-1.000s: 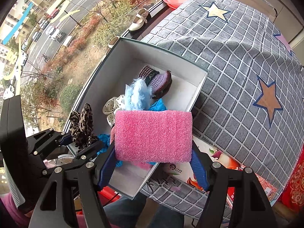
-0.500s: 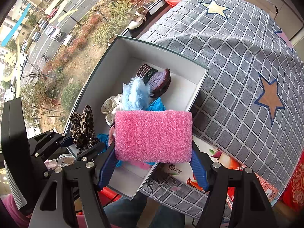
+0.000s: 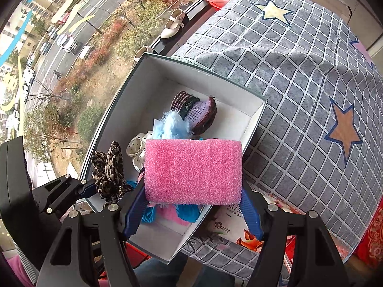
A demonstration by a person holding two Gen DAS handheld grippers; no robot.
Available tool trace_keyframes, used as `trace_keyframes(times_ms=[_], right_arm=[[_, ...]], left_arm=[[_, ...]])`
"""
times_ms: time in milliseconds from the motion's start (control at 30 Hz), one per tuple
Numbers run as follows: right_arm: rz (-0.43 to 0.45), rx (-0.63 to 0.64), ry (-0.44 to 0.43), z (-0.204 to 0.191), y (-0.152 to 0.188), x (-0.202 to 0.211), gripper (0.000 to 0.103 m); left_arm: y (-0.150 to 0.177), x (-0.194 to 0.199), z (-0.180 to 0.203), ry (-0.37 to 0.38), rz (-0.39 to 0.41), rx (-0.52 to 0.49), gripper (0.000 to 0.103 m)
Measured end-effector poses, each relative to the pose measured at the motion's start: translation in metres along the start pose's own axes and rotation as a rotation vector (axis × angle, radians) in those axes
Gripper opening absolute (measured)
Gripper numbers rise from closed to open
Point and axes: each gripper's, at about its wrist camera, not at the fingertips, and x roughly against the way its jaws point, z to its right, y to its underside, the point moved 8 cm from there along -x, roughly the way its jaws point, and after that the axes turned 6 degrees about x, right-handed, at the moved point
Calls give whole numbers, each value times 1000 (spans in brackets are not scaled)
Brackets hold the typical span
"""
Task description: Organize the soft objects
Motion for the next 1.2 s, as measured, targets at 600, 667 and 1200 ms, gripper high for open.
trace_keyframes(times_ms=[600,667,1200], right_arm=[[18,-23,-6,7,-9,1,89],[19,-29,-6,9,-8,2,89],[15,-28,2,4,3,6,103]], left_arm=[[-21,14,-13,-112,109,24,78],[-21,14,-14,-81,100,41,78],[-14,16,-14,-61,84,69,78]])
